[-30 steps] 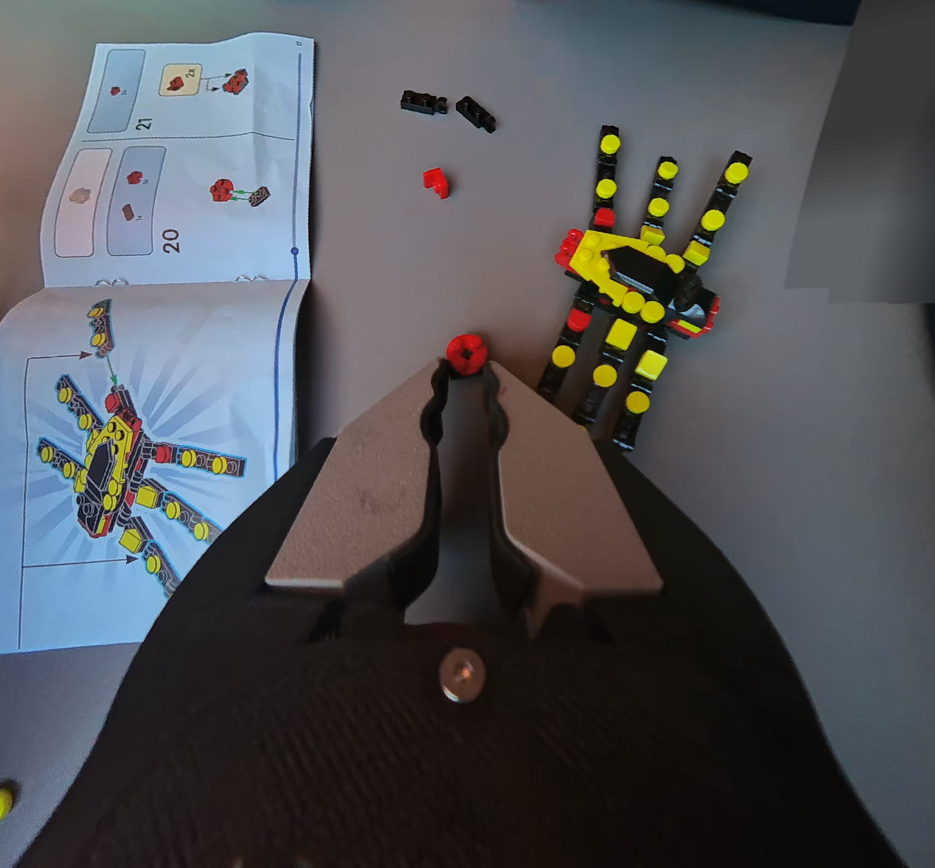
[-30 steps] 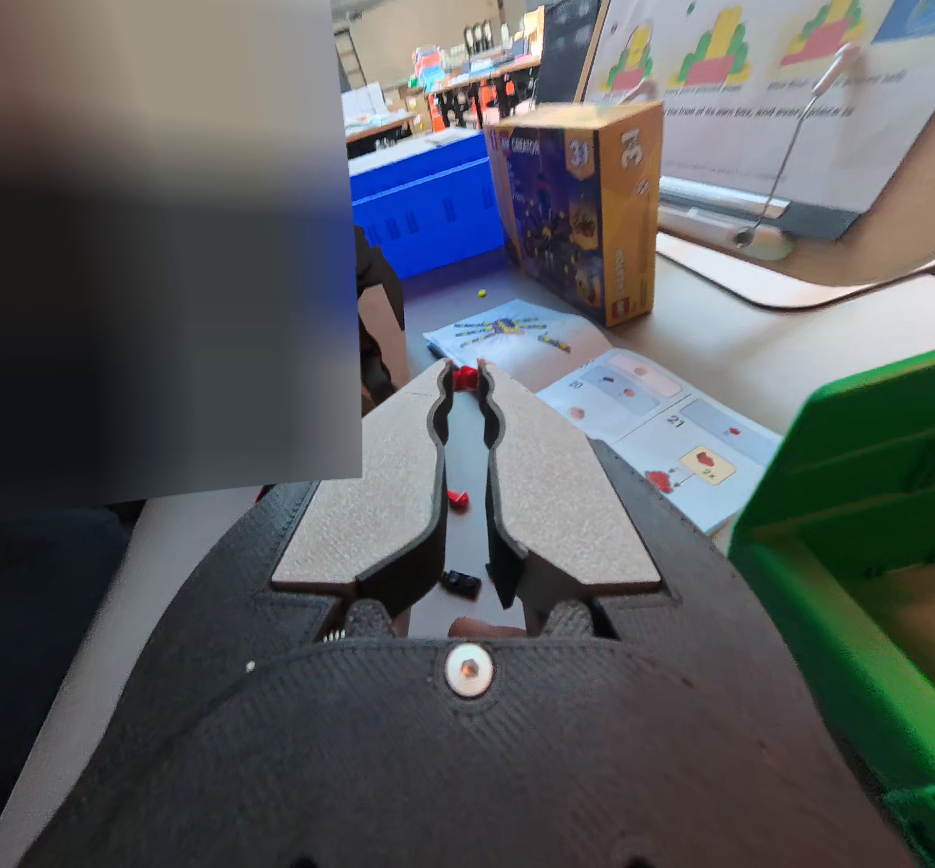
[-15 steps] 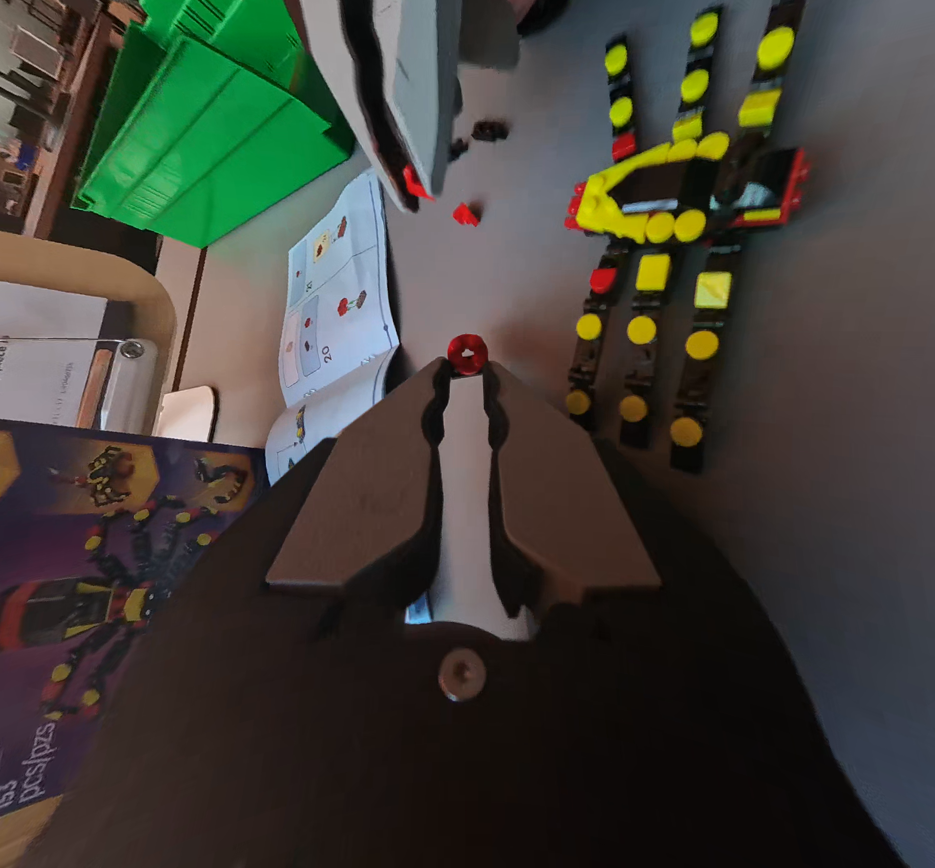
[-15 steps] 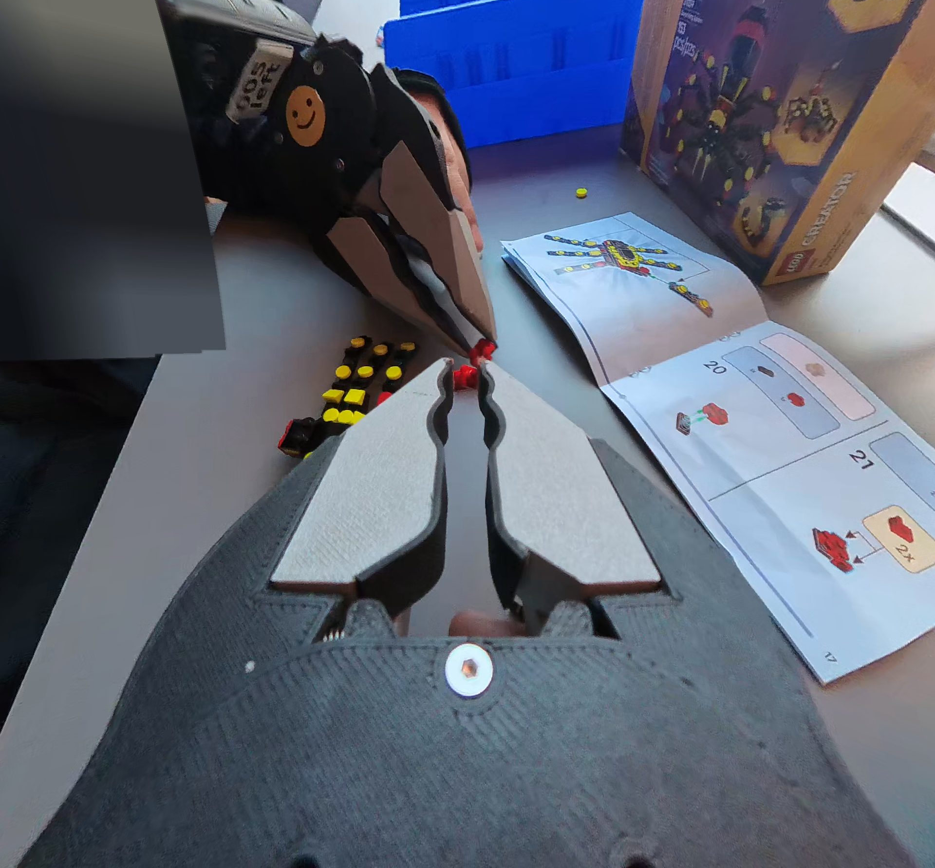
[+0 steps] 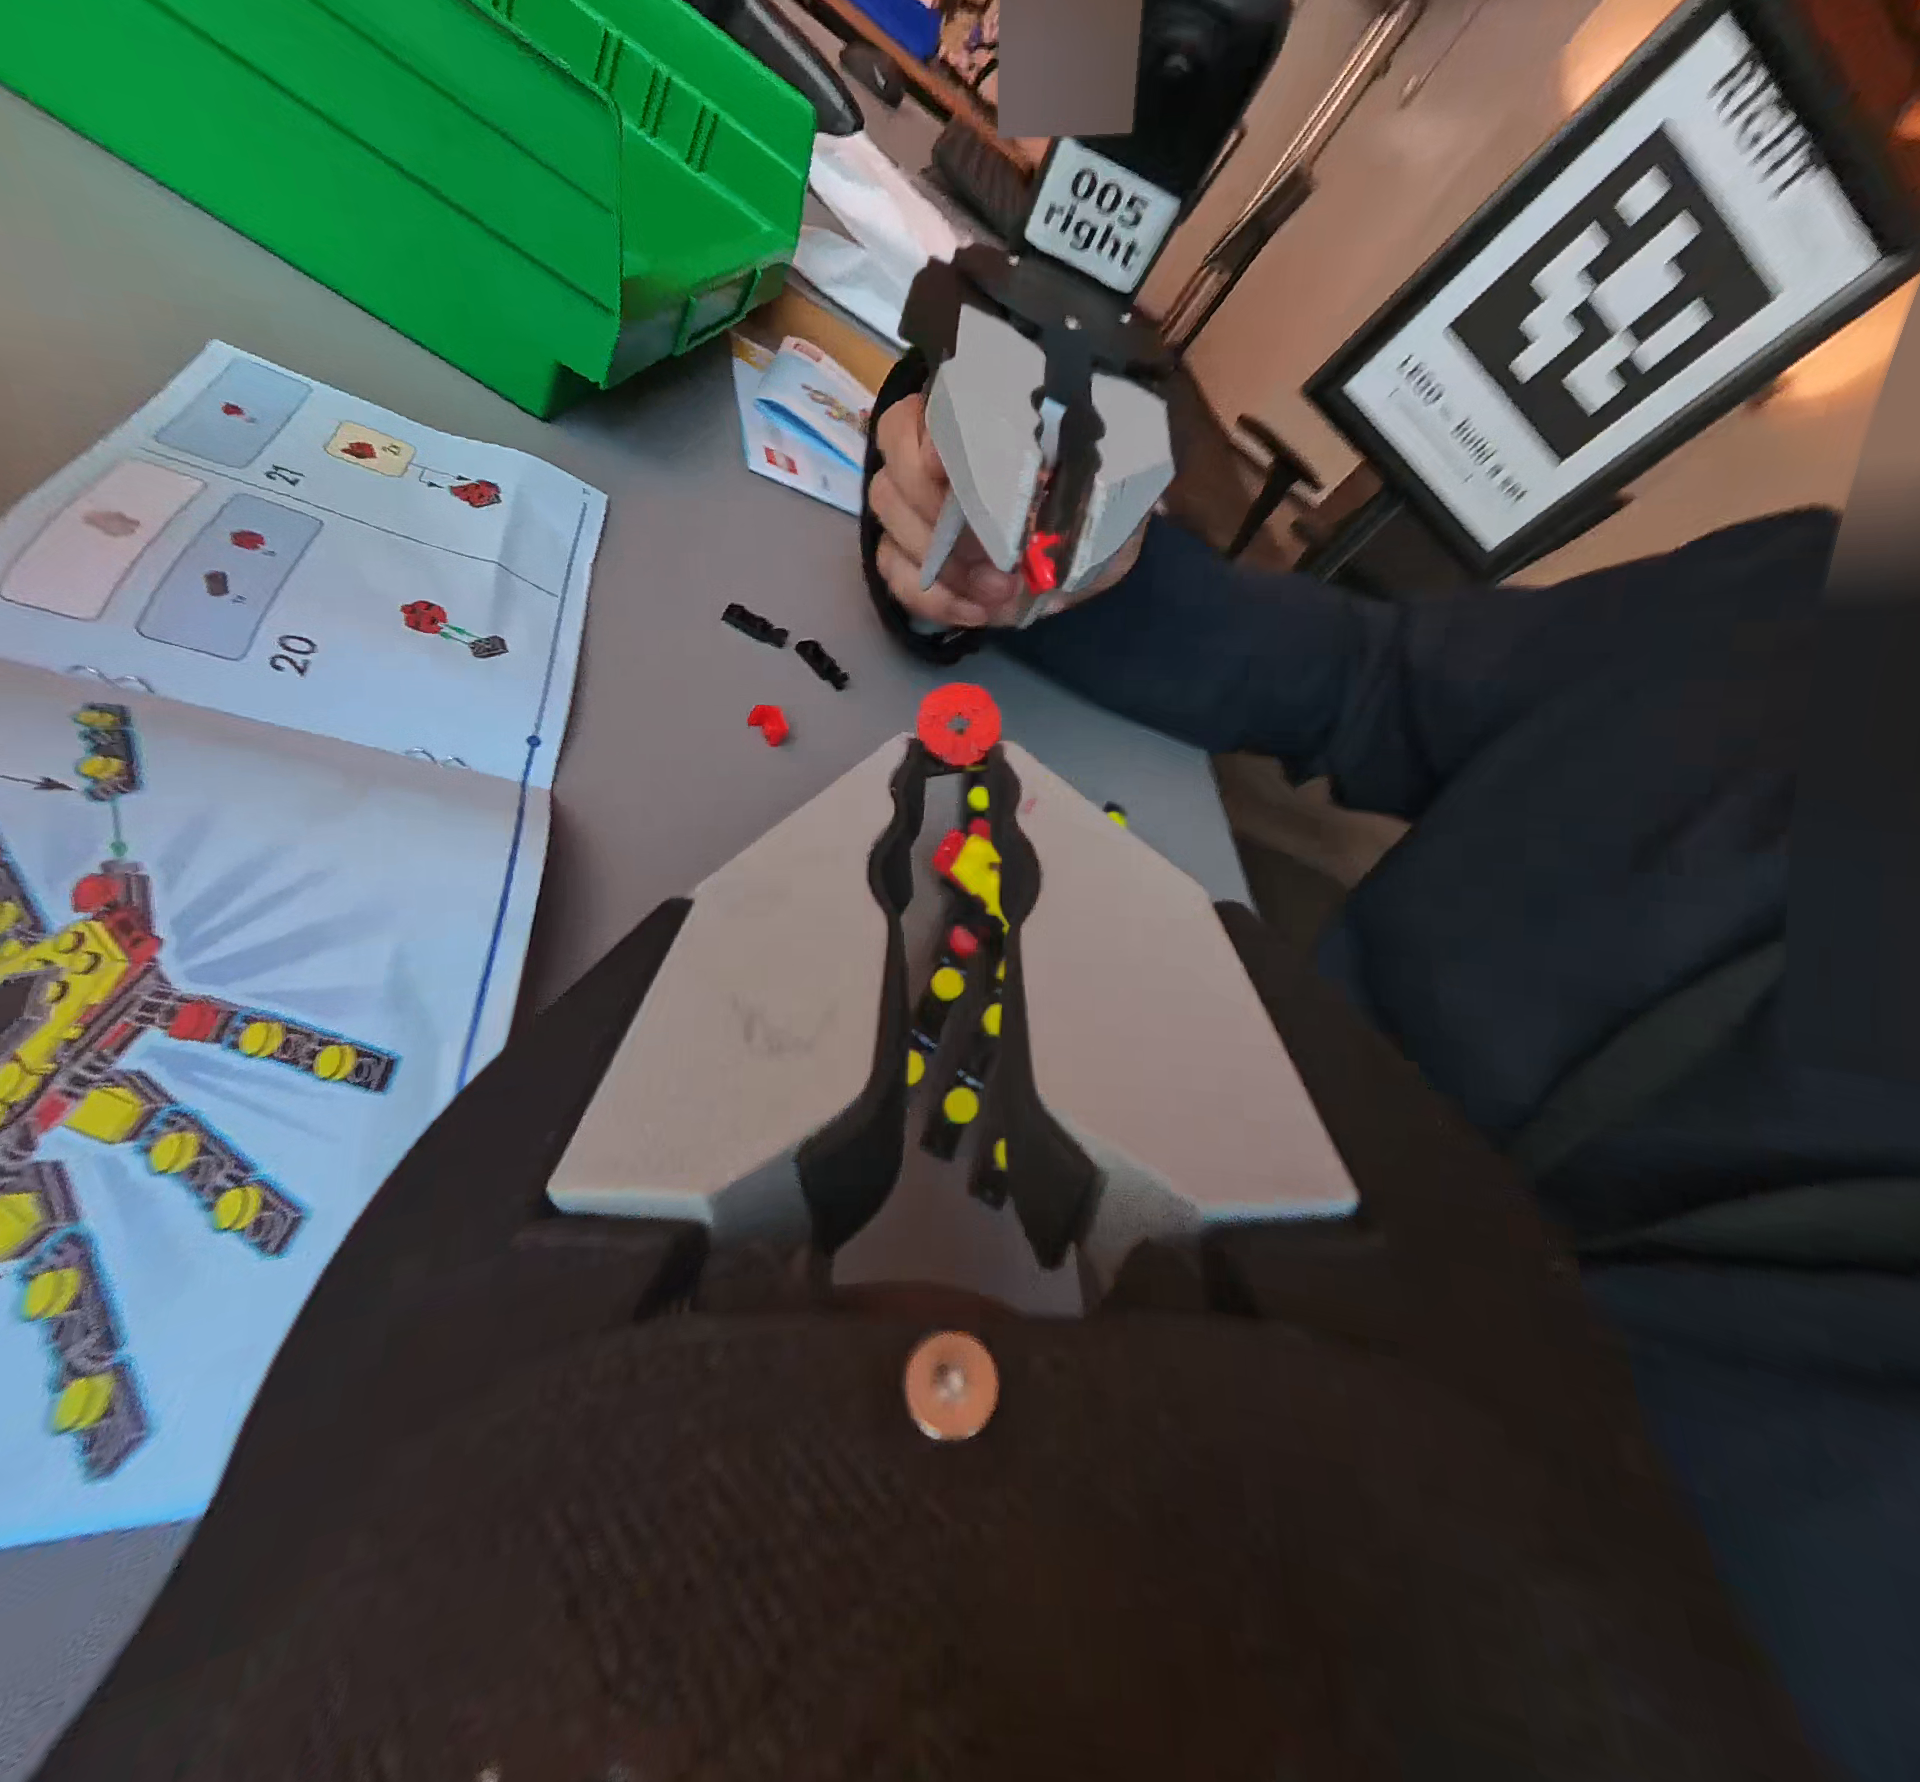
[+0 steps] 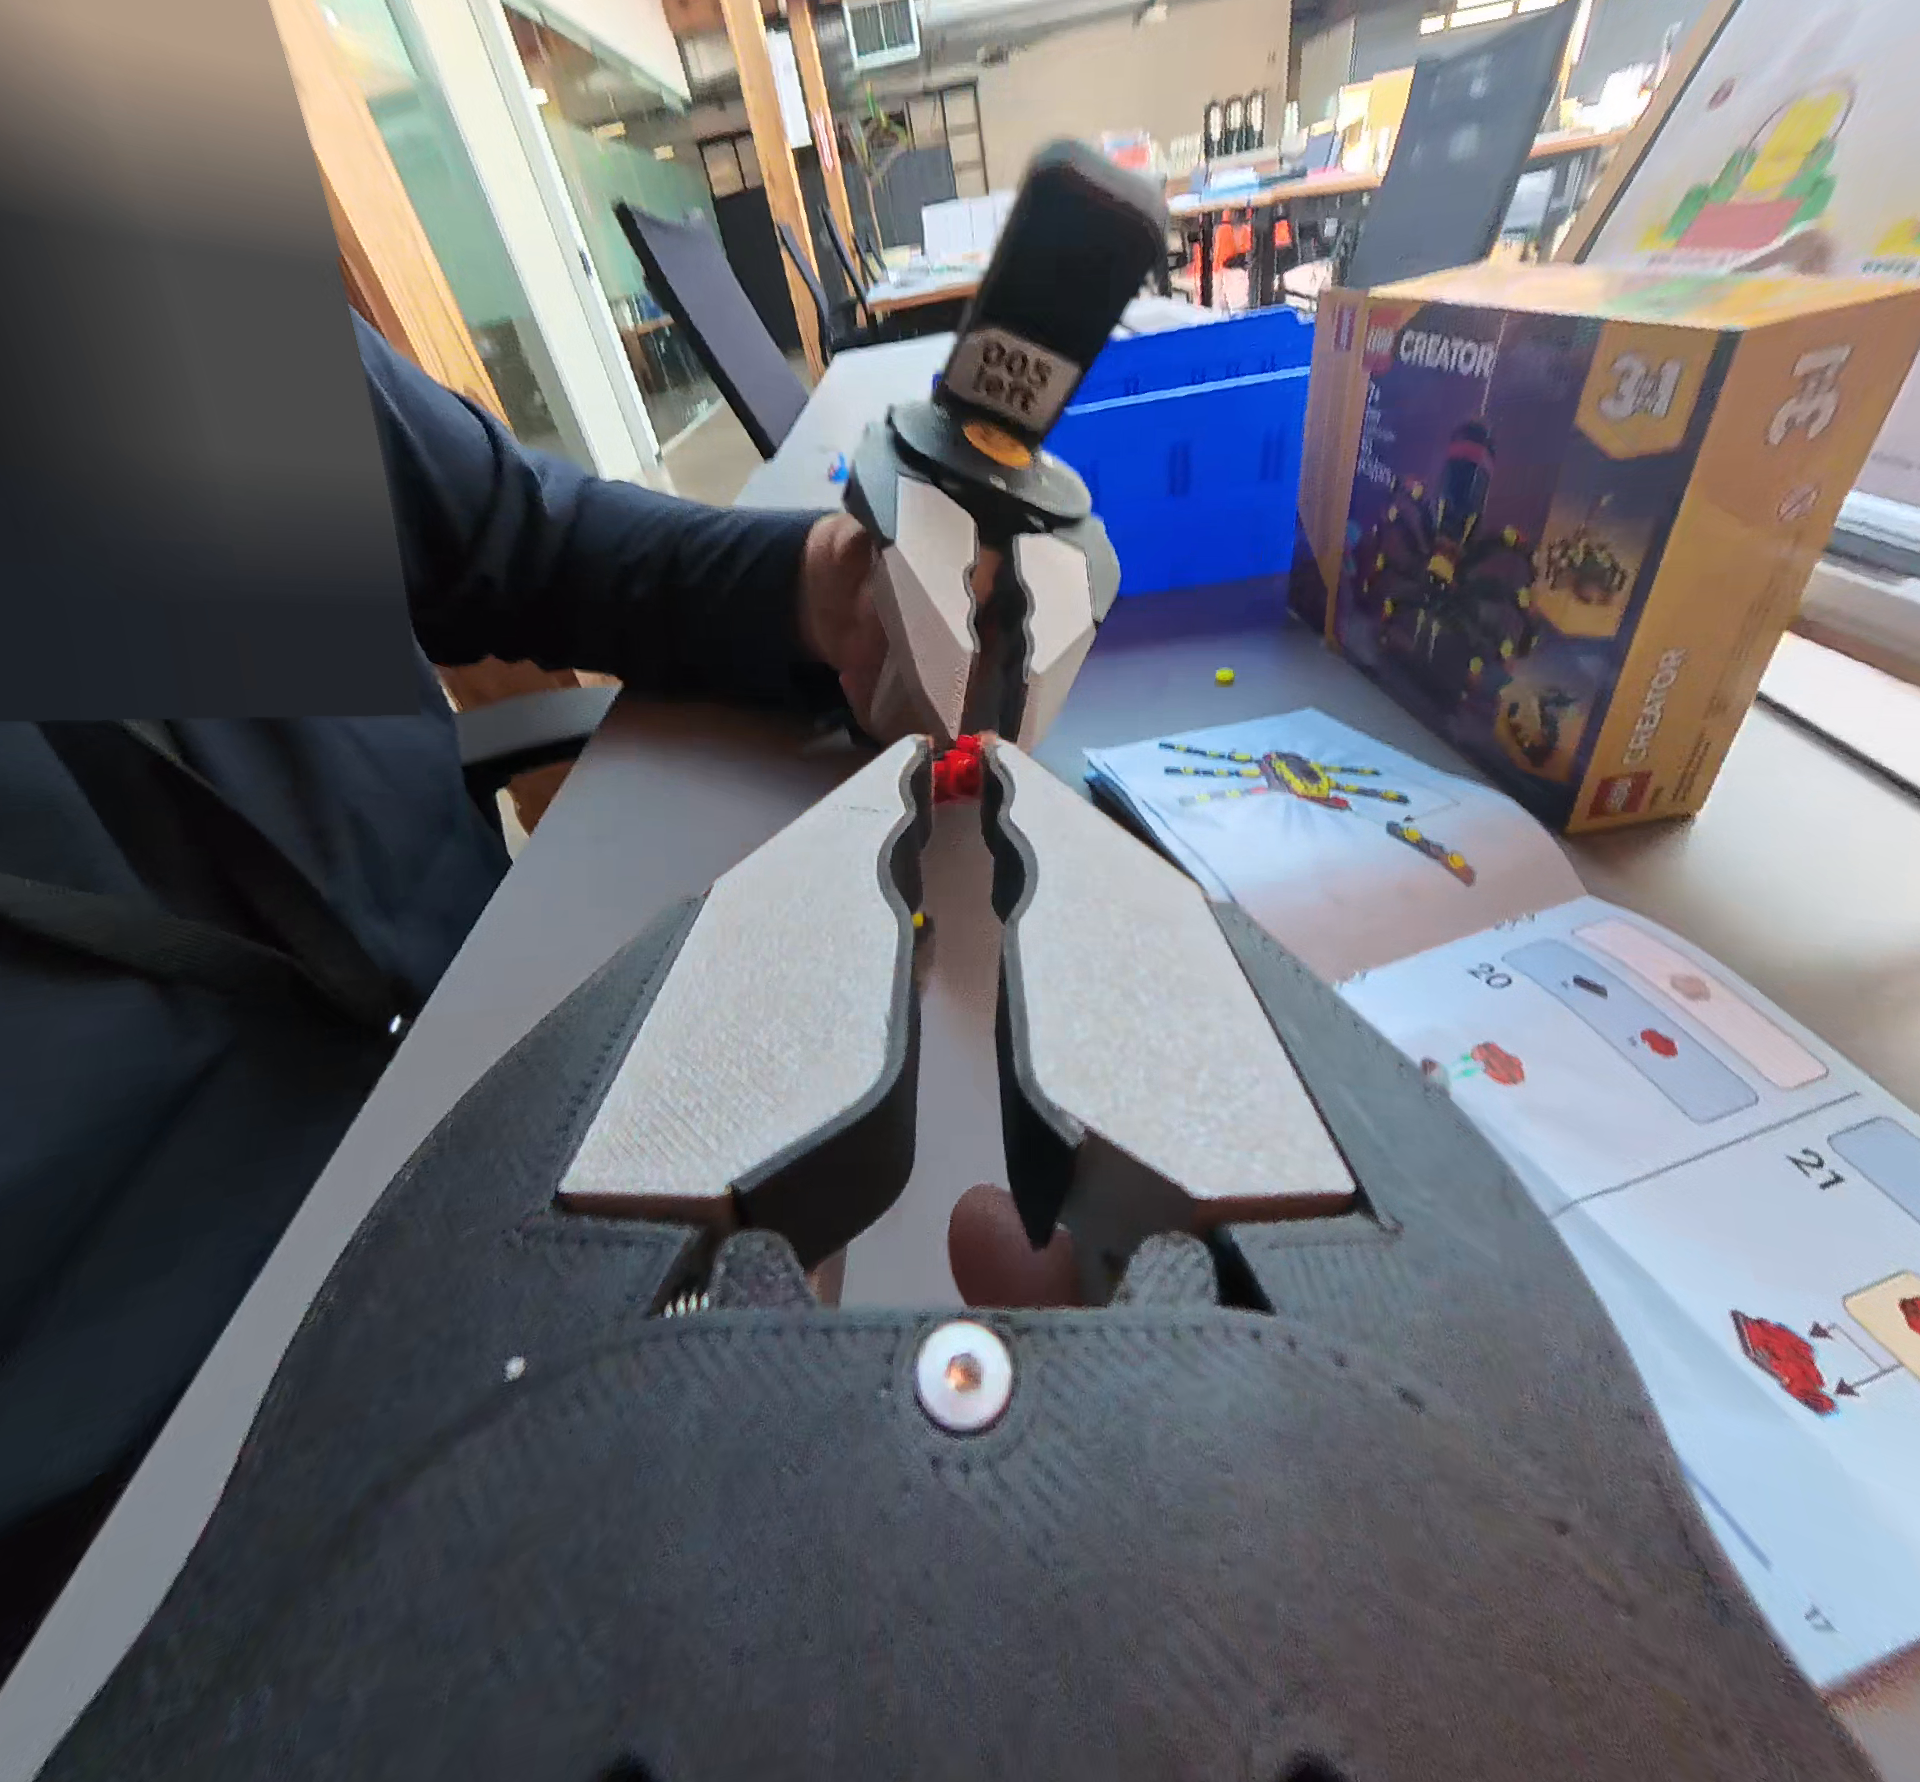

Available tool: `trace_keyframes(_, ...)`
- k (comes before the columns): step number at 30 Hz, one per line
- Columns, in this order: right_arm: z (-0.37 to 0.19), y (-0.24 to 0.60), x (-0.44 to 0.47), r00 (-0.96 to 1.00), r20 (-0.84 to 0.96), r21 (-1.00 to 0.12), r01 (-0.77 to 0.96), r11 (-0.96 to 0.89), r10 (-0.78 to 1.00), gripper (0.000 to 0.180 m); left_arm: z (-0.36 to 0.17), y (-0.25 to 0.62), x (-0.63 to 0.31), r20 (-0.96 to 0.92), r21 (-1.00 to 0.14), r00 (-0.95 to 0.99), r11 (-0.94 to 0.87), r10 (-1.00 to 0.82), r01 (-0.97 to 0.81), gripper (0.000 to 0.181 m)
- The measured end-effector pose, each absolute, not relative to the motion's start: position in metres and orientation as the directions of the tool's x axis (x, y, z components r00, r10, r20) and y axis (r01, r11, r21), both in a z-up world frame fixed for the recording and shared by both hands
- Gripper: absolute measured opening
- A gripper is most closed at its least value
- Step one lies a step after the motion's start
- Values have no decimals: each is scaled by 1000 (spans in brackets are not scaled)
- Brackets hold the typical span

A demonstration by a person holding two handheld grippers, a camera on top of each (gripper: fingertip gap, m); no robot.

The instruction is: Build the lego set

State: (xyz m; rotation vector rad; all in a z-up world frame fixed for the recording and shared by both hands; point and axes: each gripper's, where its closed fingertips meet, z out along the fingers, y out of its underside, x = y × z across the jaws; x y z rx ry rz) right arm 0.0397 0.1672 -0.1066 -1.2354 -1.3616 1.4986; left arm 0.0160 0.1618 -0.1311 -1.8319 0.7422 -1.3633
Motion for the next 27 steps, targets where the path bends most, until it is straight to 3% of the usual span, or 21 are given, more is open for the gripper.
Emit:
trace_keyframes(7,-93,165,39,-291,-175,-981,-31,-192,941,5,-117,155,22,729,-685,80,-723,-680,95,0)
trace_keyframes(12,-119,198,41,-95,-135,-986,115,-124,986,5,-151,169,15,601,-764,317,-644,-734,-42,0)
trace_keyframes(19,-99,231,68,-61,-209,-977,-26,-211,976,5,-167,170,13,481,-796,417,-584,-771,-161,0)
trace_keyframes(24,-50,226,105,-66,-111,-986,-121,-119,992,5,-178,166,15,361,-812,460,-516,-811,-273,2)
trace_keyframes(27,-26,235,131,99,-19,-991,-134,-5,995,5,-182,165,15,298,-814,481,-482,-824,-323,4)
